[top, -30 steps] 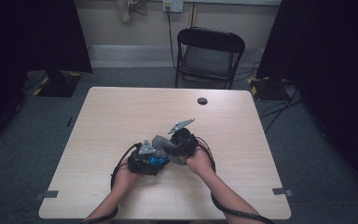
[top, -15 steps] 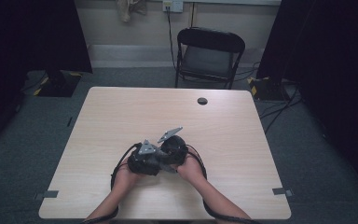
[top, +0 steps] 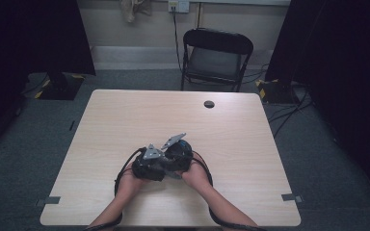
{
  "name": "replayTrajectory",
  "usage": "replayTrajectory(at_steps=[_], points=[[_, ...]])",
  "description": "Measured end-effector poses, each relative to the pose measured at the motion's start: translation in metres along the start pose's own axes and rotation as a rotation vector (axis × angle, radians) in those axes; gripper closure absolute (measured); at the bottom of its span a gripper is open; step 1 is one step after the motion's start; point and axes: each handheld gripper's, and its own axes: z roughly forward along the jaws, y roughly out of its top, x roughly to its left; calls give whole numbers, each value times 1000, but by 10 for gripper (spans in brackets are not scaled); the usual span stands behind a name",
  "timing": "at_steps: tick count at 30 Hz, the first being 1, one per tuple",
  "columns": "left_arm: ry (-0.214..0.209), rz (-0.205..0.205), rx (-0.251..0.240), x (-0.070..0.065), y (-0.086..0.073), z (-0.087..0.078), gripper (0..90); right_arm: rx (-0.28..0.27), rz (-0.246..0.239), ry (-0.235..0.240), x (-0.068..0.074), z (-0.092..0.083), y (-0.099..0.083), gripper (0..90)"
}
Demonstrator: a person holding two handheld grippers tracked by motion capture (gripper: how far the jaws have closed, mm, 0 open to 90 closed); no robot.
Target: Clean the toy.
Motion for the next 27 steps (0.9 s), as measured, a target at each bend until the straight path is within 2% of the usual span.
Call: replayTrajectory(at_steps=[3,15,27], points=[[0,0,0,0,0,0,257,1,27,15,-4,-1,1,742],[6,2,0,0,0,0,257,5,31,-4,-12,-3,7,741],[1,-3,0,0,0,0,257,-13,70,8,-22,-10,7,743]])
